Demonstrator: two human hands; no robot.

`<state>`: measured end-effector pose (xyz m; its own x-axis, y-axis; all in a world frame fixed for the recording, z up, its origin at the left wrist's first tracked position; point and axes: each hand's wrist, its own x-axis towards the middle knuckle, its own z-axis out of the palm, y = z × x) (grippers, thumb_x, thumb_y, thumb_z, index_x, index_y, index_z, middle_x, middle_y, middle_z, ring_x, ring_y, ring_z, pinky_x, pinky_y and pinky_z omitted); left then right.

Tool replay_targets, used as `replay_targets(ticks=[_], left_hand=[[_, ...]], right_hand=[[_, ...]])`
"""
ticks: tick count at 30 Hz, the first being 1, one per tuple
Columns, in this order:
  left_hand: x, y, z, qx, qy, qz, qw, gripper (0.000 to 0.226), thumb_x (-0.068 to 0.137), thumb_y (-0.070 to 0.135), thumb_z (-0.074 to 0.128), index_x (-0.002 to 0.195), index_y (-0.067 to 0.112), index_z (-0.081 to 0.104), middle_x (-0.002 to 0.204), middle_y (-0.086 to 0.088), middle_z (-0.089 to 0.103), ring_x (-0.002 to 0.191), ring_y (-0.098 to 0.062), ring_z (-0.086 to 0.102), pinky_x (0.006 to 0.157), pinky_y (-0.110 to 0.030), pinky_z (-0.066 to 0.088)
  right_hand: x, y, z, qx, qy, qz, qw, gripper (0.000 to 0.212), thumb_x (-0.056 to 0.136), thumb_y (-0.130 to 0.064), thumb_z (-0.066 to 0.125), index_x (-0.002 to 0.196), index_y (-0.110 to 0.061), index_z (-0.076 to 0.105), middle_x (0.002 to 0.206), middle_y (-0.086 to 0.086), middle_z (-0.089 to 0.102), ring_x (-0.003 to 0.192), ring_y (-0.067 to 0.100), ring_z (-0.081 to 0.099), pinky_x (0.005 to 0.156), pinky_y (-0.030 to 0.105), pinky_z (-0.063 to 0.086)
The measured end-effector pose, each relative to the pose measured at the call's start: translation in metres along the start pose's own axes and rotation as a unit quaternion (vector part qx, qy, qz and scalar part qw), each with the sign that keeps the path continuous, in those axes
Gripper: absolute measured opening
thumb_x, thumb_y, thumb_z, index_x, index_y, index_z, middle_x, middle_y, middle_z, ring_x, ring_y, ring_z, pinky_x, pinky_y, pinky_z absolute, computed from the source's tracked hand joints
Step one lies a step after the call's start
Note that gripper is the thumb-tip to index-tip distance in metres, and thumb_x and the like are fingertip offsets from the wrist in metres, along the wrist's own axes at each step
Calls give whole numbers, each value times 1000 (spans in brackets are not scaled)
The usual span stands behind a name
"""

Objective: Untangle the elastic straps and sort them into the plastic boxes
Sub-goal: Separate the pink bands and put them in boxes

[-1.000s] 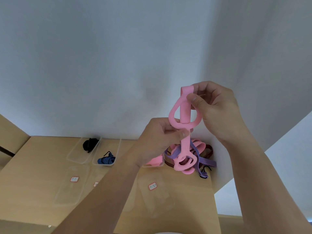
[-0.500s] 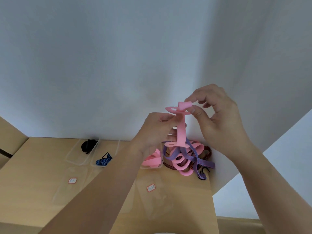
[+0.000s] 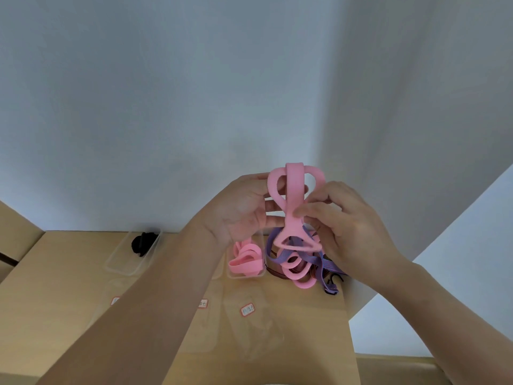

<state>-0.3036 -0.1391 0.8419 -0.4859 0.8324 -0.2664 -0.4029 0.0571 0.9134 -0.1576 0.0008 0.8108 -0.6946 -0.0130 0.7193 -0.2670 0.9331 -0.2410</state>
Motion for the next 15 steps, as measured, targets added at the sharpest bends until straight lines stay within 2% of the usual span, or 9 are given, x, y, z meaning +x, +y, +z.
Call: replay_targets(ticks=[2, 5, 7, 8, 10, 12, 15], left_hand=[[-1, 1, 0, -9, 2, -2, 1000, 26, 93, 9, 57, 112, 1, 73, 104, -13, 74, 89, -31, 69, 84, -55, 61], [-2, 5, 1, -58, 12, -31, 998, 42, 99, 28, 48, 122, -1, 67, 112, -20, 73, 91, -35, 69, 81, -56, 60], [-2, 7, 0, -37, 10, -35, 999, 56, 98, 47, 55, 124, -1, 68, 113, -17, 73, 95, -36, 70, 87, -58, 59], [-2, 6, 0, -3, 10, -21, 1000, 56, 95, 49, 60, 122, 1, 70, 112, -15, 74, 96, -35, 70, 86, -56, 59], [-2, 3, 0, 63, 9, 22, 998, 40, 95, 34, 69, 119, 1, 71, 108, -13, 75, 93, -32, 71, 85, -52, 60], [-1, 1, 0, 78, 24, 49, 995, 27, 94, 12, 70, 119, 0, 70, 106, -14, 75, 91, -30, 72, 85, -53, 60], [-1, 3, 1, 72, 49, 66, 994, 28, 88, -3, 73, 116, -1, 71, 104, -18, 76, 90, -29, 75, 80, -50, 62]], right_hand=[[-1, 0, 2, -6, -5, 5, 1000, 36, 73, 18, 58, 94, -3, 78, 89, 11, 66, 78, 34, 62, 67, 47, 51], [-3, 2, 5, -23, -4, 12, 1000, 34, 72, 13, 59, 94, -5, 78, 90, 9, 67, 77, 34, 62, 67, 47, 51], [-3, 3, 6, -24, -4, 18, 1000, 35, 73, 12, 58, 95, -6, 79, 91, 9, 67, 77, 34, 62, 67, 46, 51], [-3, 4, 7, -22, -5, 19, 1000, 35, 73, 11, 58, 95, -6, 79, 92, 9, 68, 77, 34, 62, 67, 46, 52], [-2, 4, 7, -21, -7, 14, 1000, 33, 75, 9, 57, 95, -6, 79, 92, 9, 68, 77, 34, 62, 67, 46, 52], [-2, 6, 8, -21, -8, 13, 1000, 33, 75, 12, 61, 95, -6, 79, 92, 9, 69, 78, 34, 63, 67, 46, 52], [-4, 7, 9, -19, -11, 17, 1000, 34, 75, 18, 68, 97, -5, 78, 94, 9, 69, 80, 34, 64, 68, 47, 51]])
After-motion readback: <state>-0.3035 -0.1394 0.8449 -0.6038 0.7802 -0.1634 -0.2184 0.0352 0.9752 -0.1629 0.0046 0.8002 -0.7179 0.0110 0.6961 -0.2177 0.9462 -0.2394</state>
